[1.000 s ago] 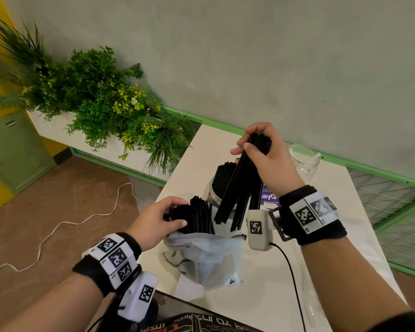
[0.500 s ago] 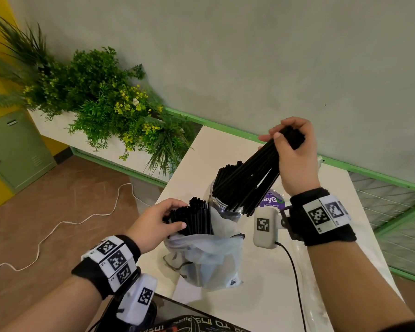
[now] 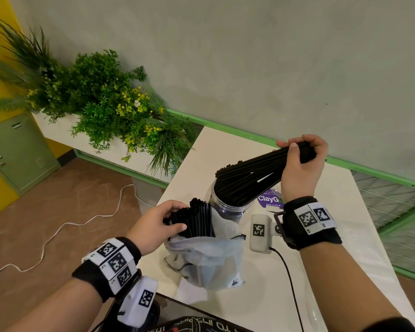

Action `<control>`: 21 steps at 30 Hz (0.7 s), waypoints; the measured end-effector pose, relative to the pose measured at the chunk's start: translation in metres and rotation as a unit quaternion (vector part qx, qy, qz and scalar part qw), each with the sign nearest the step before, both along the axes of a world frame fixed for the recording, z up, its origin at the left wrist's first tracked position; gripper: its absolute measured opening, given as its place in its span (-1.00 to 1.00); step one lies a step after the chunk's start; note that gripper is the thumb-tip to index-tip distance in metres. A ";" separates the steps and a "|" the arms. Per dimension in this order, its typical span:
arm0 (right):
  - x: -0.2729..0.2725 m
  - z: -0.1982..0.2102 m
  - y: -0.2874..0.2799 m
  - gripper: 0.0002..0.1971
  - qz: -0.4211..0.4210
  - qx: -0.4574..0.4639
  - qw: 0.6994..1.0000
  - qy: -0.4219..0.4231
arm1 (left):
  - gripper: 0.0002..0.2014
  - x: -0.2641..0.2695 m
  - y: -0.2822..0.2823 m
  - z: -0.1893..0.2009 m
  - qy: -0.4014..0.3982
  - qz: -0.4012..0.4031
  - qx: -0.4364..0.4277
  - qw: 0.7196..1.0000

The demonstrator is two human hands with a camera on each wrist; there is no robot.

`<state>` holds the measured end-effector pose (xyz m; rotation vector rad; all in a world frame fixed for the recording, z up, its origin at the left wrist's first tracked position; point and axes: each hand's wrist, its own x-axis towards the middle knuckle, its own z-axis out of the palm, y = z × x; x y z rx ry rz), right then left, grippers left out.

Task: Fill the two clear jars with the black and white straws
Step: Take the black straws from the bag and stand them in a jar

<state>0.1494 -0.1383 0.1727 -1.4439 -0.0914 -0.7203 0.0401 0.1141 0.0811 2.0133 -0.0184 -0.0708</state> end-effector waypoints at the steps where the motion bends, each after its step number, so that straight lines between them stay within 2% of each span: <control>1: 0.000 -0.002 -0.003 -0.74 -0.003 0.010 1.000 0.001 | -0.62 -0.001 0.000 0.000 0.000 0.000 0.000 1.000; 5: -0.002 -0.008 -0.006 -0.73 0.004 0.024 1.000 -0.003 | -0.61 -0.001 -0.001 -0.001 0.008 0.003 -0.006 1.000; 14: -0.011 -0.020 0.022 -0.75 0.026 -0.088 0.995 -0.033 | -0.62 -0.001 -0.003 -0.001 0.016 0.007 0.005 1.000; 18: -0.014 -0.037 0.036 -0.80 0.070 -0.162 0.984 -0.028 | -0.63 -0.002 -0.004 -0.001 0.019 0.007 0.002 1.000; 21: -0.009 -0.051 0.038 -0.80 0.098 -0.260 0.961 0.008 | -0.64 -0.003 -0.004 0.000 0.015 0.008 0.004 1.000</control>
